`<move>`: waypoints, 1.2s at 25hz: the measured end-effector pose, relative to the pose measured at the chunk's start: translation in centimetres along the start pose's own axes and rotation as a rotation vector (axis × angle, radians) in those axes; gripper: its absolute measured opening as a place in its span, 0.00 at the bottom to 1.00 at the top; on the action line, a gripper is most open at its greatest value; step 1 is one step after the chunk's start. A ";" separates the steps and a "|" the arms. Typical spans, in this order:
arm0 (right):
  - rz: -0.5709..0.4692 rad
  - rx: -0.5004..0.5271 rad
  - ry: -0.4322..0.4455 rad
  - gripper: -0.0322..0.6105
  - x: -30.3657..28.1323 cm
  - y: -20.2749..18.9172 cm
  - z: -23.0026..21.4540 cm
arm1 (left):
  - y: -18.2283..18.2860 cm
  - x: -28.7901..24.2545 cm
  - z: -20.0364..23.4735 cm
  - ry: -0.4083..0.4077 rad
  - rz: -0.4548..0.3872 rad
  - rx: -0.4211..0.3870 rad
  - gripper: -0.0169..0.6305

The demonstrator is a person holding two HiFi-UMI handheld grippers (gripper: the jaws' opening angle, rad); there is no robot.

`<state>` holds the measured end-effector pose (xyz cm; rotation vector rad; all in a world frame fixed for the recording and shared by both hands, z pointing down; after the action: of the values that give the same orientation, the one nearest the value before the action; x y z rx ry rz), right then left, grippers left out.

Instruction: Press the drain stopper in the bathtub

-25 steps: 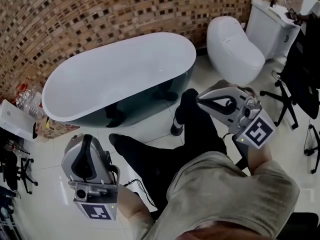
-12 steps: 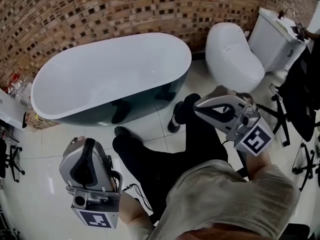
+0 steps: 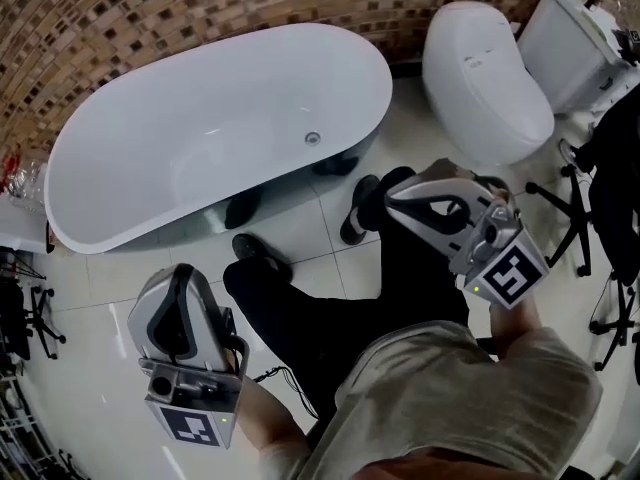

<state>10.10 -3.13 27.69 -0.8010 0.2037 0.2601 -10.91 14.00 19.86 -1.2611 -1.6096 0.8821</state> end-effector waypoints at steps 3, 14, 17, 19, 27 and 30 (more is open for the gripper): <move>-0.029 -0.054 -0.050 0.05 -0.4 -1.1 -1.4 | -1.1 -2.0 0.3 -0.019 0.020 -0.002 0.04; -0.089 -0.094 -0.087 0.05 -1.7 -3.9 -6.7 | -1.6 -6.4 1.6 -0.009 0.018 -0.076 0.04; -0.104 -0.111 -0.080 0.05 -3.4 -4.7 -7.9 | -3.0 -7.4 2.5 -0.002 0.037 -0.061 0.04; -0.104 -0.121 -0.064 0.05 -4.6 -5.6 -8.5 | -4.2 -8.3 3.1 -0.004 0.054 -0.039 0.04; -0.106 -0.207 -0.019 0.05 -9.6 -9.3 -11.1 | -11.2 -13.5 5.8 -0.060 0.132 0.013 0.04; -0.078 -0.231 0.014 0.05 -12.1 -11.2 -11.2 | -15.9 -15.3 7.2 -0.092 0.178 0.070 0.04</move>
<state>1.08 -20.60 31.05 -1.0374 0.1567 0.2070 -21.66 -4.63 28.50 -1.3462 -1.5404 1.1120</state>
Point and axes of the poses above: the fingertips, and each gripper's own axes: x backward along the fingers, z to its left, y out of its top, the point moved 7 cm from there along x, backward along the fingers, and after that the axes turned 15 degrees about z, right-handed, at the moved point
